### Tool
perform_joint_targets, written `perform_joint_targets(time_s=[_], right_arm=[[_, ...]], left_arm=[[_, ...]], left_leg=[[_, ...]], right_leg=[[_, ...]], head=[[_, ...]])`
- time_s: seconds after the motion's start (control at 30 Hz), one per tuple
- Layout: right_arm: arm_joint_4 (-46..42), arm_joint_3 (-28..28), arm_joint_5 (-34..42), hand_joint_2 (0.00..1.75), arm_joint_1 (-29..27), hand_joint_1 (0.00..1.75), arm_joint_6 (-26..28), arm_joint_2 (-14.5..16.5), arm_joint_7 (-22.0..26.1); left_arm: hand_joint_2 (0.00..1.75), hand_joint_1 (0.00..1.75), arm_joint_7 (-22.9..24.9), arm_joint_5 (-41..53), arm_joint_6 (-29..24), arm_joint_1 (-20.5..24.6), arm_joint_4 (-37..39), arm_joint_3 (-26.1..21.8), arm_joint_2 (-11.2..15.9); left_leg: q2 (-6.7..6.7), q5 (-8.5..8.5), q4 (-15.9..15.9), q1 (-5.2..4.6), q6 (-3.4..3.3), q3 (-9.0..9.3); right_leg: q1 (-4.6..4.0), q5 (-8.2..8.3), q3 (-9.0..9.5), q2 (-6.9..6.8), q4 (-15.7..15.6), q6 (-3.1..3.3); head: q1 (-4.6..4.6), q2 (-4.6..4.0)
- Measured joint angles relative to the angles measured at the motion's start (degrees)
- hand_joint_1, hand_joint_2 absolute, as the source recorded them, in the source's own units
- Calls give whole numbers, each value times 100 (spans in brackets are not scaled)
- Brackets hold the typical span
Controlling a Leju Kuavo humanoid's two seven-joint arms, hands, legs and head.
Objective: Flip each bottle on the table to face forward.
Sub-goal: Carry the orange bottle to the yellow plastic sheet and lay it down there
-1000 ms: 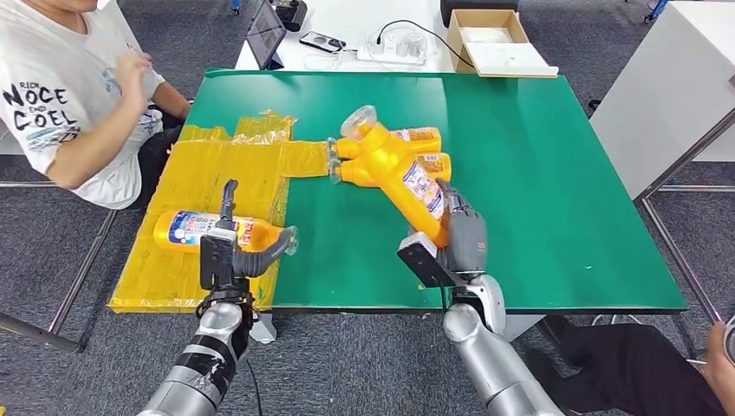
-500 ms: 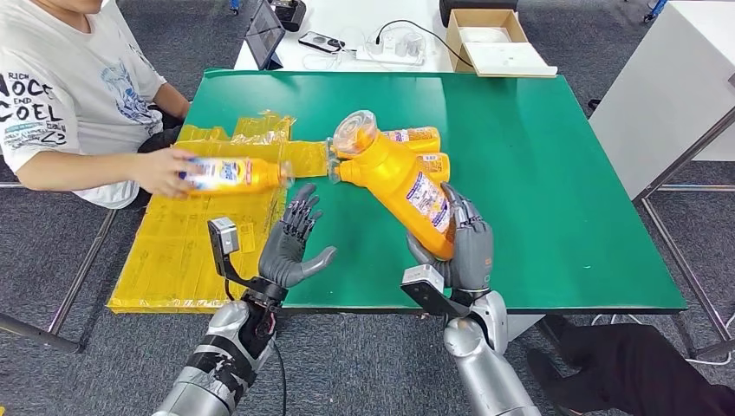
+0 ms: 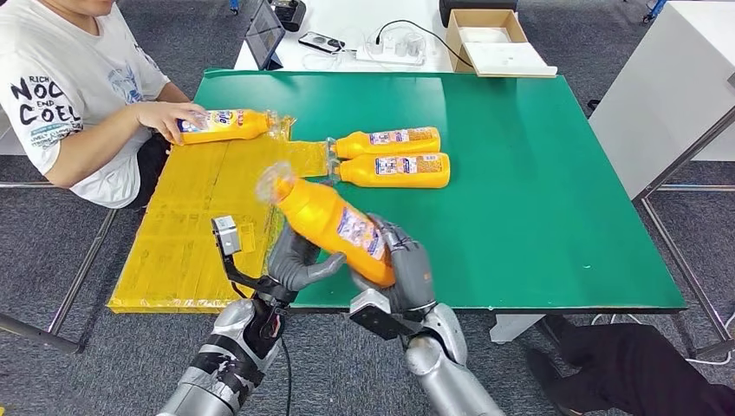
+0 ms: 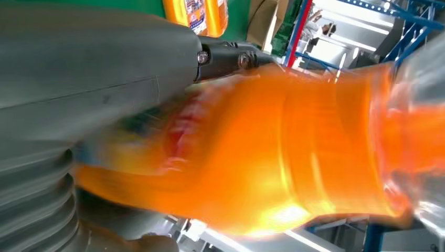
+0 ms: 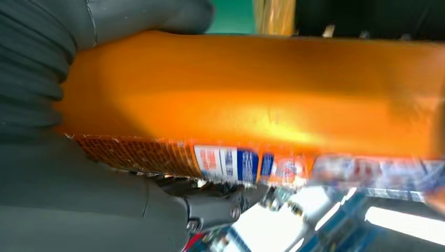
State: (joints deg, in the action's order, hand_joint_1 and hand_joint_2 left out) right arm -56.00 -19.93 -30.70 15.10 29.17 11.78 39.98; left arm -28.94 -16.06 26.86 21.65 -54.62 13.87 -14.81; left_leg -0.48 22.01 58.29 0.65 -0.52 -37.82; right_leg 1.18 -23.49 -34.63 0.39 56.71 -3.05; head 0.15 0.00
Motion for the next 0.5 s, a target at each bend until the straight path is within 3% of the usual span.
perform_joint_targets(time_s=[0.5], right_arm=[[1001,-605,-322,175,347,175,-204,256,-66]], left_arm=[[175,4,-43,-54,-87,-5,110,22,11]], left_leg=[[1,0,0,0,0,-1]], right_leg=[[1,0,-5,0,0,1]], head=[[-1,0]])
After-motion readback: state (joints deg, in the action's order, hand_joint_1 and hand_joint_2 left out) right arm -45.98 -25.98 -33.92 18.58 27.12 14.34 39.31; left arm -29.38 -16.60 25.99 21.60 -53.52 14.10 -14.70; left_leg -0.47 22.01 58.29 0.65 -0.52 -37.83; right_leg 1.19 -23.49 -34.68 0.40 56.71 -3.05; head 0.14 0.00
